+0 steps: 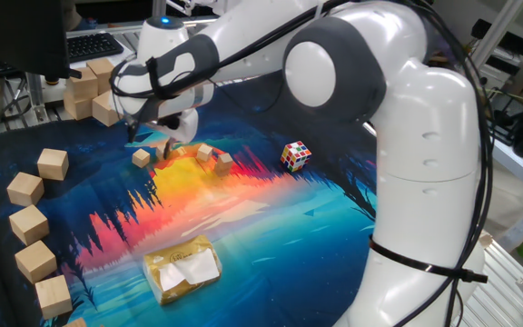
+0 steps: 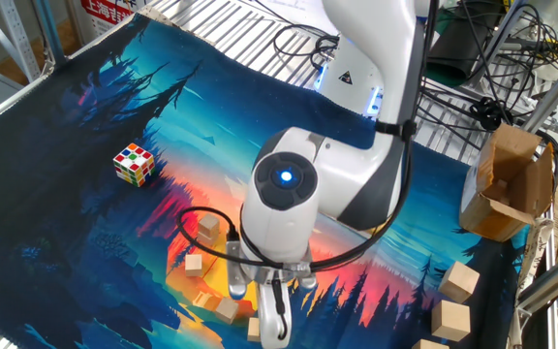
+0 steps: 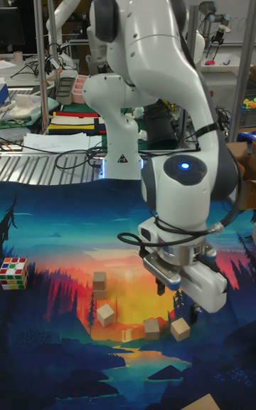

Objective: Stack the blocks in a vertical line of five

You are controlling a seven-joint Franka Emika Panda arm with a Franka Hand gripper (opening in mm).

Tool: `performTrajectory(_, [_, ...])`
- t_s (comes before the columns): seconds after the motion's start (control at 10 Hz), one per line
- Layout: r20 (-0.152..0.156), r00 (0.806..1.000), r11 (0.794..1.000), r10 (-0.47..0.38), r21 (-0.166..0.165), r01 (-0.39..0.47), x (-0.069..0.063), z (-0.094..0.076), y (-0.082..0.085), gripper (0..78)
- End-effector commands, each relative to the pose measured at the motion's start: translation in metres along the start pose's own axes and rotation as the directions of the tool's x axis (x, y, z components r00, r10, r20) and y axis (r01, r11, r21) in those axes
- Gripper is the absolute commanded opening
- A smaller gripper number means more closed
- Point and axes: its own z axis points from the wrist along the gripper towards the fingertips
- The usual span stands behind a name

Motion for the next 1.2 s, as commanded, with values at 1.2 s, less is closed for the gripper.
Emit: performTrajectory(1.2, [0.03,0.998,0.999,0.046,-0.02,-0.045,-0.001,0.018,0.015,77.5])
